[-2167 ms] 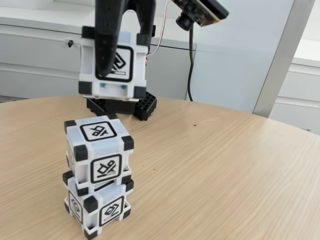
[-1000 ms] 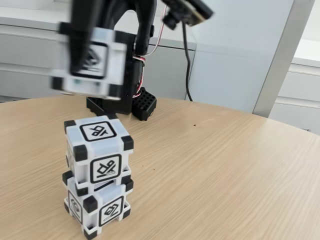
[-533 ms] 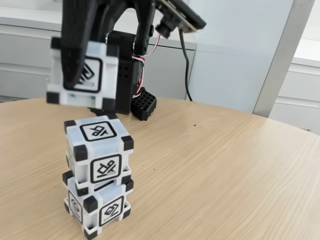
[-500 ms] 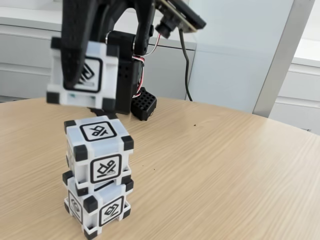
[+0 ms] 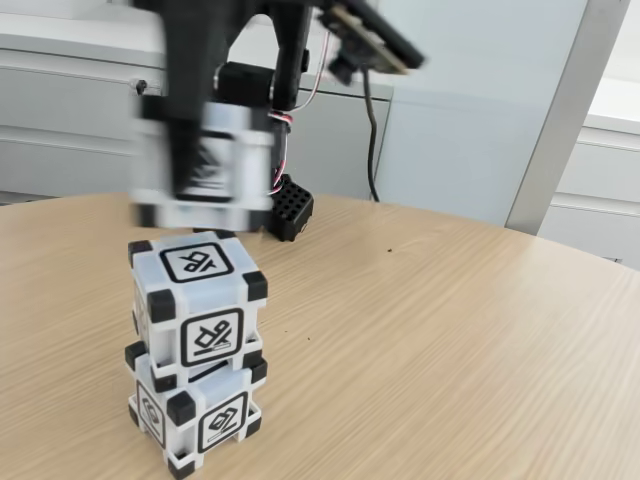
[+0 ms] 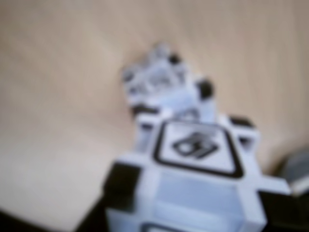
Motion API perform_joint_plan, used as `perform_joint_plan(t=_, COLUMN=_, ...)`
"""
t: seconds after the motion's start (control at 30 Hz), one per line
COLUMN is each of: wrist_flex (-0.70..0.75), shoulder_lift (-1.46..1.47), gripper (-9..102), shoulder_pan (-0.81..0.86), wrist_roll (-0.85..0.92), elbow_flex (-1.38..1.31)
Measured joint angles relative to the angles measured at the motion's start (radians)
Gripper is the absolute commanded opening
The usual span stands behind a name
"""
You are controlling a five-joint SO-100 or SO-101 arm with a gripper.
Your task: Stack cubes from left to right.
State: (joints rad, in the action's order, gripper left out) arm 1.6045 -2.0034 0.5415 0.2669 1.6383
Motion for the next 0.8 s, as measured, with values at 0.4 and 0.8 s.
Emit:
perform_joint_plan(t=0.4, wrist_flex=0.0, shoulder_lift=0.0, gripper=15, shoulder_pan=-0.012, wrist_roll=-0.031, elbow_flex=0.0)
perform_joint_plan(t=0.8, wrist_flex=-0.003, shoulder_lift=0.002, gripper=15, shoulder_pan=-0.012, wrist_roll=-0.017, elbow_flex=0.0)
